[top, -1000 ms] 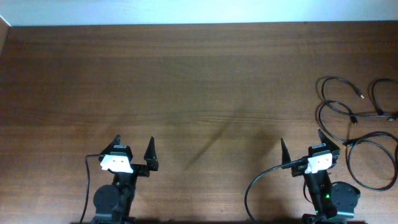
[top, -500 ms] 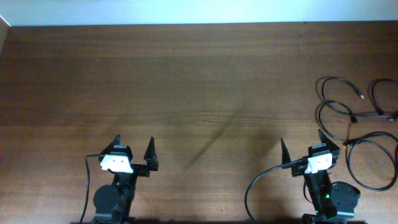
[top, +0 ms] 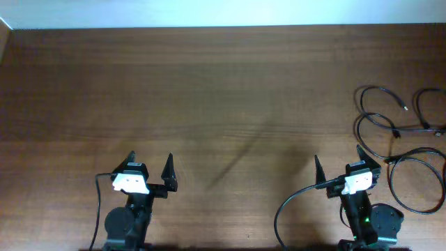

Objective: Untangle cables

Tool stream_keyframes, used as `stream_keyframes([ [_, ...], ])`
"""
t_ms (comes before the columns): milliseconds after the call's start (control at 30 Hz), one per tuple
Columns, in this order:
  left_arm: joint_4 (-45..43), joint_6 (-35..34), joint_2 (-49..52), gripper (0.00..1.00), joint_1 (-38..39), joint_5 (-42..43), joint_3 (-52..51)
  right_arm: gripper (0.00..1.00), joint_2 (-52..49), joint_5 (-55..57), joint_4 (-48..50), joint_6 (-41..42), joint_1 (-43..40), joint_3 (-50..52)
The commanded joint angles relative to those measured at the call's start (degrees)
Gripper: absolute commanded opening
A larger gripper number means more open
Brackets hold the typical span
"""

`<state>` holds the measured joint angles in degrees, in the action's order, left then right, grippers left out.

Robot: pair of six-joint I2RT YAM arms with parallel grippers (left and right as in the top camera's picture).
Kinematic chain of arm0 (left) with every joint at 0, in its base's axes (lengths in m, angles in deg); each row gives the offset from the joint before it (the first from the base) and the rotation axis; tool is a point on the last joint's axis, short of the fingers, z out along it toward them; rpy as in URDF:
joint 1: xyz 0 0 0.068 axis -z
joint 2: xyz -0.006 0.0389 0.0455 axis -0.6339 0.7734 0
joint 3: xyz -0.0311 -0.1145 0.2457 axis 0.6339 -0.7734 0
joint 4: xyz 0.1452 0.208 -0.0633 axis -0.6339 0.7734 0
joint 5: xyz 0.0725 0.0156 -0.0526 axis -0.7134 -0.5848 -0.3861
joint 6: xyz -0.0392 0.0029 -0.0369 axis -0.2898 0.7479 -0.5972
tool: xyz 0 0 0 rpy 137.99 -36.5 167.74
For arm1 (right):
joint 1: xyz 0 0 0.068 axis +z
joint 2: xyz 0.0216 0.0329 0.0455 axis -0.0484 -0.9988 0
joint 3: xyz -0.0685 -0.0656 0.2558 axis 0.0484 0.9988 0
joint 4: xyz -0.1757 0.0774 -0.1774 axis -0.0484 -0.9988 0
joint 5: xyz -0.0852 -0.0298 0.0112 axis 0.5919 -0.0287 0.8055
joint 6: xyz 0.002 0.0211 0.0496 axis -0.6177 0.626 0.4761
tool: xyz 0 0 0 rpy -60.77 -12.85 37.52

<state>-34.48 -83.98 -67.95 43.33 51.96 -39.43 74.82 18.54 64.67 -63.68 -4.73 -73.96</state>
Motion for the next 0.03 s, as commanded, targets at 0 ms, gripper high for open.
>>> stream_keyframes([
  [0, 0.1, 0.7, -0.3, 0.99, -0.4, -0.2, -0.3, 0.99, 0.7, 0.7, -0.4, 0.2, 0.5, 0.3],
])
